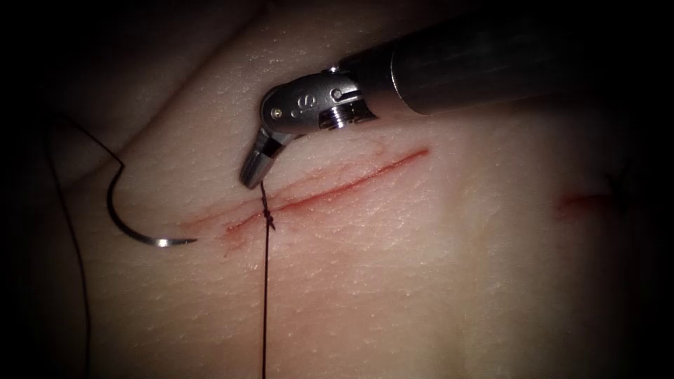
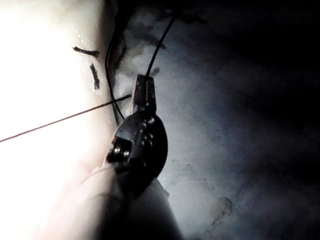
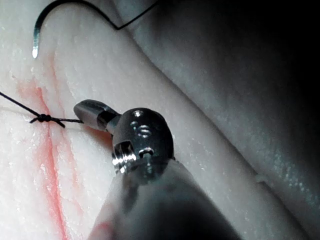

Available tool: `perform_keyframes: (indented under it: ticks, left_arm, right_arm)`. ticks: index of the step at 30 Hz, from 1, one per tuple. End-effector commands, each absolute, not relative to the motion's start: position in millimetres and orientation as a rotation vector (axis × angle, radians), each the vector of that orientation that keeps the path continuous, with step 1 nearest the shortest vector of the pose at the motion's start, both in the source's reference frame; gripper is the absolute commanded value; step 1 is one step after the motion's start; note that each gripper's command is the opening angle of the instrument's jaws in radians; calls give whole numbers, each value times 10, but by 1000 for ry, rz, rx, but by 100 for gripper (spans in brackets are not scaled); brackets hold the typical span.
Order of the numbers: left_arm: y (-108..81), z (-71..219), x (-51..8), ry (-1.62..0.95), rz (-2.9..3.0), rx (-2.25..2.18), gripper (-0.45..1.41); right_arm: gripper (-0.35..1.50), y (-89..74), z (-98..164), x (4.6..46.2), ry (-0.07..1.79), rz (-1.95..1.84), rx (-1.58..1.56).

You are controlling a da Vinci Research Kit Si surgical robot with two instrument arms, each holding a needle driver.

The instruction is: Wound Closure

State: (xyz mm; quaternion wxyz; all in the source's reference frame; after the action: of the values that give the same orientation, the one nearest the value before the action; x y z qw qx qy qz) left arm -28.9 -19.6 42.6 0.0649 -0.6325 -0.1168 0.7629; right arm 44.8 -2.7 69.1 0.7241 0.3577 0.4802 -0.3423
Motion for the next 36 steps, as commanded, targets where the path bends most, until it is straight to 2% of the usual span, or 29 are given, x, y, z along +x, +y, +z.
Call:
perform_keyframes:
  ticks: [1,20,21,23,24,28,31,36]
  left_arm:
    - [-205,431,-294,-363,2303,-1909,-45]
    - [-195,429,-294,-368,2309,-1922,-45]
    - [-188,427,-293,-357,2314,-1922,-45]
    - [-175,422,-289,-341,2320,-1920,-45]
    - [-168,419,-288,-340,2323,-1915,-45]
    - [-136,407,-280,-303,2333,-1904,-45]
    - [-112,402,-274,-278,2340,-1899,-45]
    - [-76,404,-264,-236,2352,-1880,-45]
  right_arm:
    - [-35,-28,700,456,1054,-761,778]
    - [-35,-38,712,459,1030,-742,741]
    - [-25,-38,710,460,1025,-712,739]
    - [32,-36,706,459,1029,-656,742]
    - [49,-33,702,457,1037,-626,741]
    - [74,-23,688,442,1060,-528,764]
    - [127,-15,677,429,1074,-454,763]
    - [121,3,665,408,1109,-363,716]
